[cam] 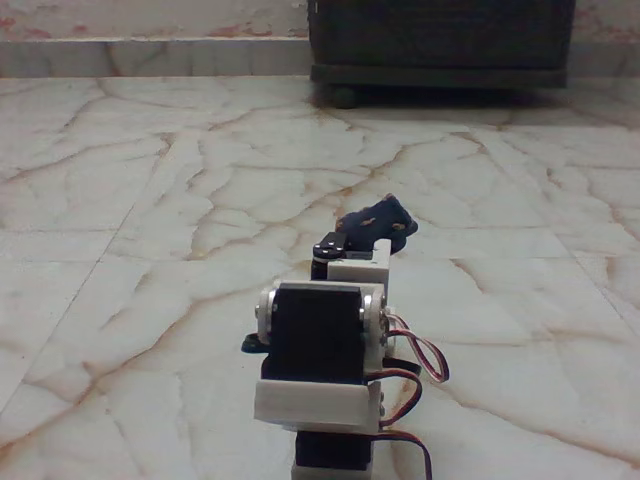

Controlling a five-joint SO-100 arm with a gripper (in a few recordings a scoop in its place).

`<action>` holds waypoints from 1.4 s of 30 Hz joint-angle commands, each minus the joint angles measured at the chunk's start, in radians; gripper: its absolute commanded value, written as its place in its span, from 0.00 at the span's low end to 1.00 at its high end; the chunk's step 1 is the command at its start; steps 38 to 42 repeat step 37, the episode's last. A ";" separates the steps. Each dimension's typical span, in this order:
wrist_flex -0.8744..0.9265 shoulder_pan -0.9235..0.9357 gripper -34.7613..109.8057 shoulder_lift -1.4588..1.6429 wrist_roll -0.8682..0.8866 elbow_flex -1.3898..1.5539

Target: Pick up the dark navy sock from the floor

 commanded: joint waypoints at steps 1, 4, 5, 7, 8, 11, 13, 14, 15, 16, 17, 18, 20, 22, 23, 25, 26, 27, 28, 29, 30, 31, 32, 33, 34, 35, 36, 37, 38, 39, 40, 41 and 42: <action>-0.012 0.012 0.24 0.037 0.006 -0.002; -0.011 0.012 0.24 0.035 0.008 -0.002; -0.009 0.012 0.24 0.035 0.005 -0.002; -0.009 0.011 0.24 0.035 0.005 -0.002; -0.008 0.011 0.24 0.035 0.005 -0.002; -0.005 0.011 0.24 0.035 0.002 -0.002; -0.005 0.009 0.24 0.035 0.002 -0.002; -0.005 0.008 0.24 0.035 0.000 -0.002; -0.006 0.008 0.24 0.035 0.000 -0.002; -0.008 0.008 0.24 0.035 0.000 -0.002; -0.009 0.006 0.24 0.035 0.000 -0.002; -0.009 0.006 0.24 0.035 0.000 -0.002; -0.009 0.006 0.24 0.035 -0.002 -0.002; -0.009 0.006 0.24 0.035 -0.002 -0.002; -0.009 0.006 0.24 0.035 -0.002 -0.002; -0.009 0.005 0.24 0.035 0.000 -0.002; -0.009 0.006 0.24 0.035 0.002 -0.002; -0.009 0.005 0.24 0.035 0.002 -0.002; -0.006 0.005 0.24 0.035 0.000 -0.002; -0.006 0.003 0.24 0.035 0.002 -0.002; -0.006 0.003 0.24 0.035 0.003 -0.002; -0.003 0.003 0.24 0.035 0.002 -0.002; -0.002 0.002 0.24 0.035 0.002 -0.002; 0.002 0.002 0.24 0.035 0.000 -0.002; 0.002 0.000 0.24 0.035 -0.002 -0.002; 0.000 0.000 0.24 0.035 0.000 -0.002; 0.000 0.002 0.24 0.035 0.000 -0.002; -0.003 0.002 0.24 0.035 0.003 -0.002; -0.003 0.002 0.24 0.035 0.003 -0.002; -0.003 0.002 0.24 0.035 0.003 -0.002; -0.003 0.002 0.24 0.035 0.003 -0.002; -0.003 0.002 0.24 0.035 0.003 -0.002; -0.003 0.002 0.24 0.035 0.003 -0.002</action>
